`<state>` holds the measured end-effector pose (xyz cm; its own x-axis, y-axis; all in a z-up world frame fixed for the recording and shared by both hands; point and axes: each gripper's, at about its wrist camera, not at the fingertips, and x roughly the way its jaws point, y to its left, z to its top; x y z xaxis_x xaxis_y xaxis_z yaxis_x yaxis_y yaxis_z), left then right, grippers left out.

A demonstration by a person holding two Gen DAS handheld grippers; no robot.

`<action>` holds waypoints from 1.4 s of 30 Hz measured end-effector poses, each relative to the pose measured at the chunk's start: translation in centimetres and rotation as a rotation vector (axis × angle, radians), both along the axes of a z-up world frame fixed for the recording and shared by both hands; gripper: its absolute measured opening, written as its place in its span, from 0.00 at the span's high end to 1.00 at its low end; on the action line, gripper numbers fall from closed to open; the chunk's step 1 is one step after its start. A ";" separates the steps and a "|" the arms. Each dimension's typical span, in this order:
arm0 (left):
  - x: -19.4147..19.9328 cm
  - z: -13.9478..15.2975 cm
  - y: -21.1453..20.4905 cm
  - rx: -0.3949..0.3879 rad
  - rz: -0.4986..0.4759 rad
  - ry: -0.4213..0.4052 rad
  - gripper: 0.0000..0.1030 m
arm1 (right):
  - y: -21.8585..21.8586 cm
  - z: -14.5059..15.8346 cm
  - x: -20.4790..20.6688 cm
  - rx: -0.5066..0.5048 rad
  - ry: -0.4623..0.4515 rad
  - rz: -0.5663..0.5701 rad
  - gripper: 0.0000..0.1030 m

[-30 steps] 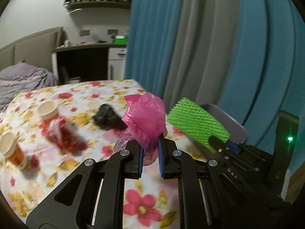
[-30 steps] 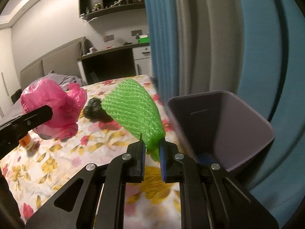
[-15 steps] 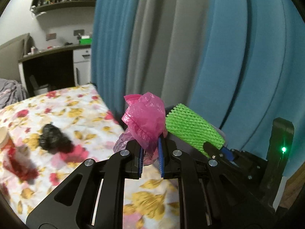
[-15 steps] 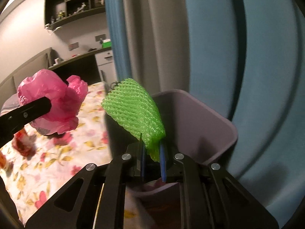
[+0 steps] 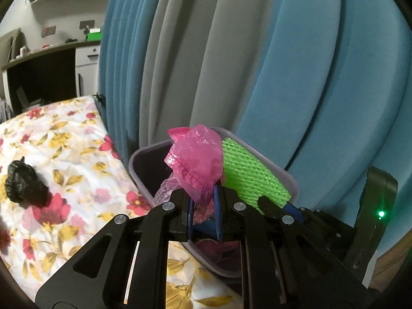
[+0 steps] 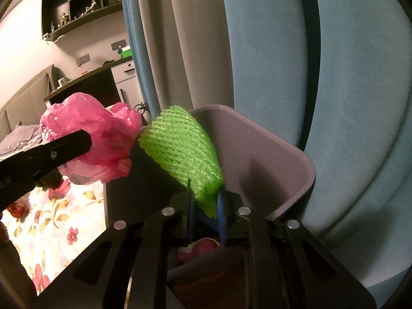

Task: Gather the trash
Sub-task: 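Carry the pink bag and green foam sleeve over the grey bin and release them, then move both tools back over the table toward the snack wrapper and black bag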

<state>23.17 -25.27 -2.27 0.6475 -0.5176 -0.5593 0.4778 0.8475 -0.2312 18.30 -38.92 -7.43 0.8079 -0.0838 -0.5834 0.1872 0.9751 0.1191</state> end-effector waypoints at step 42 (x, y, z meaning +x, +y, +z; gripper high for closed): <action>-4.7 -1.7 11.4 0.213 0.344 0.011 0.21 | 2.0 2.1 -2.3 0.008 -0.040 -0.006 0.19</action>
